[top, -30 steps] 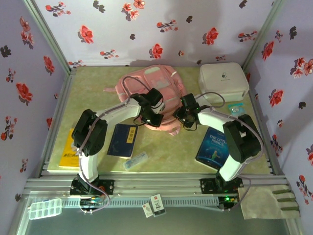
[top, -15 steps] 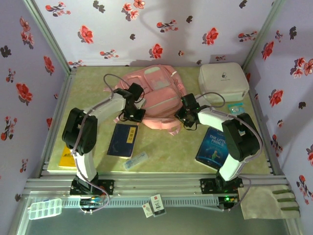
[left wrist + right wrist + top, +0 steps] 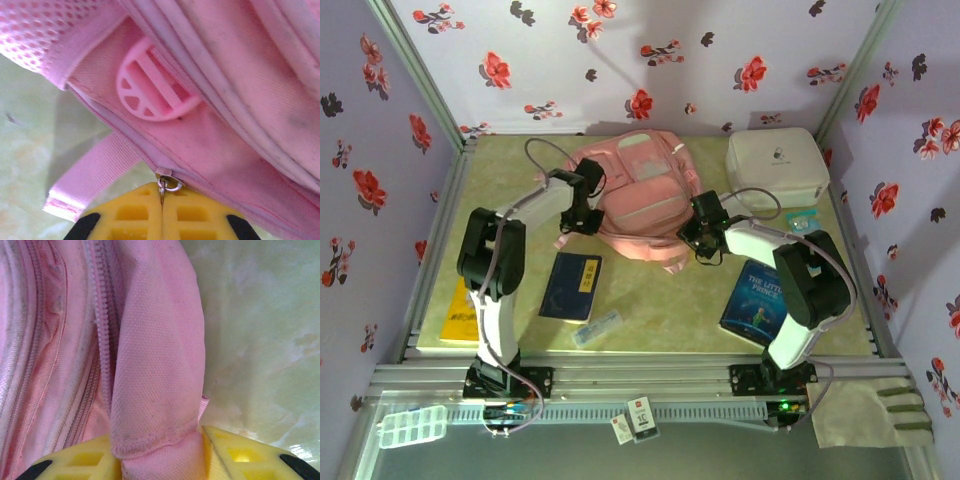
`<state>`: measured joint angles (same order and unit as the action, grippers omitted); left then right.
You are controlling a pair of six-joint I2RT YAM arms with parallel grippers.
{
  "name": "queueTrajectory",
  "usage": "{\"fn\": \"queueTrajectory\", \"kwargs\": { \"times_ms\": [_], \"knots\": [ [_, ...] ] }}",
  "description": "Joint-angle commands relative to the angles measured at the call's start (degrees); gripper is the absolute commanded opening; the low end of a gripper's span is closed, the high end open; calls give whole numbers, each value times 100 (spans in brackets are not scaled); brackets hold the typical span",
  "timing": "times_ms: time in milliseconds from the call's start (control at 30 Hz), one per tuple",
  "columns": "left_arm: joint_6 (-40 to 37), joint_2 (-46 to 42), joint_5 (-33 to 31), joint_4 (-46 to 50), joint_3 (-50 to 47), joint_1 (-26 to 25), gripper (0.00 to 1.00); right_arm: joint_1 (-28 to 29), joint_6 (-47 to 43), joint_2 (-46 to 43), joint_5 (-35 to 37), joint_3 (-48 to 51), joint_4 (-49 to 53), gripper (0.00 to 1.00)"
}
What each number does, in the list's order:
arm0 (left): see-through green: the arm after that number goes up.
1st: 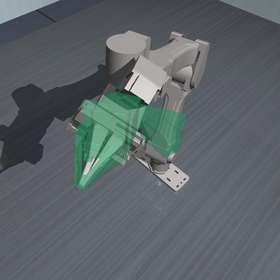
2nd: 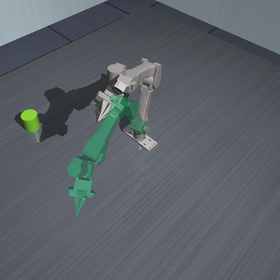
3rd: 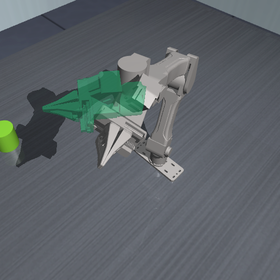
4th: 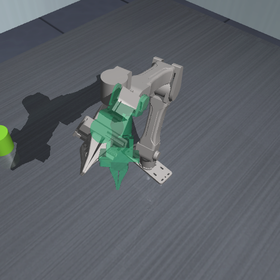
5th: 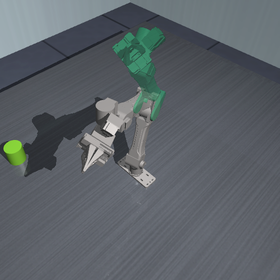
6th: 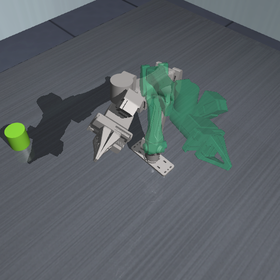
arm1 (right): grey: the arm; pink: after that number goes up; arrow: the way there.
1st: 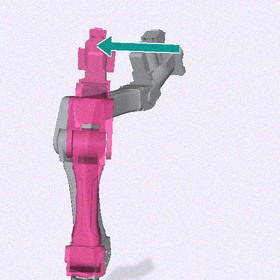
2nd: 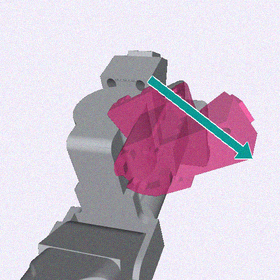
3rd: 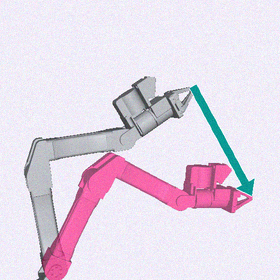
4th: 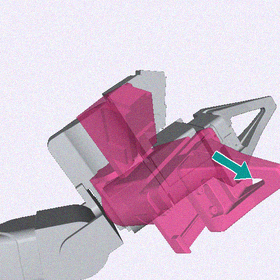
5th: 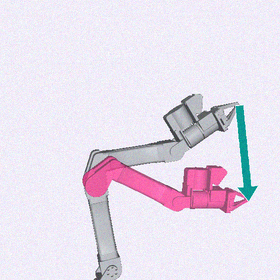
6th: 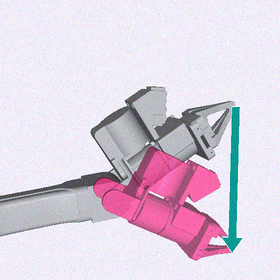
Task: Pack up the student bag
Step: Unzip the student bag at the top-center of the table.
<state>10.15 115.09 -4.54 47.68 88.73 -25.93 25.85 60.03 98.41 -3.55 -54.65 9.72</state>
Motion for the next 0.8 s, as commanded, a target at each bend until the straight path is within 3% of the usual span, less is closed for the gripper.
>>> {"fn": "queueTrajectory", "kwargs": {
  "times_ms": [0, 367, 567, 767],
  "knots": [
    [-110, 240, -967, -57, 382, 262, 0, -150, -138, 153, 416, 130, 214, 40],
    [-283, 635, -1433, -191, 724, 536, 0, -76, -279, 249, 426, -61, 348, 37],
    [-1704, 233, -663, -520, 75, 545, 0, -83, -389, 262, 678, -157, 548, 35],
    [-1821, 11, -522, -786, -196, 776, 0, -88, -378, 271, 764, -174, 617, 34]
  ]
}}
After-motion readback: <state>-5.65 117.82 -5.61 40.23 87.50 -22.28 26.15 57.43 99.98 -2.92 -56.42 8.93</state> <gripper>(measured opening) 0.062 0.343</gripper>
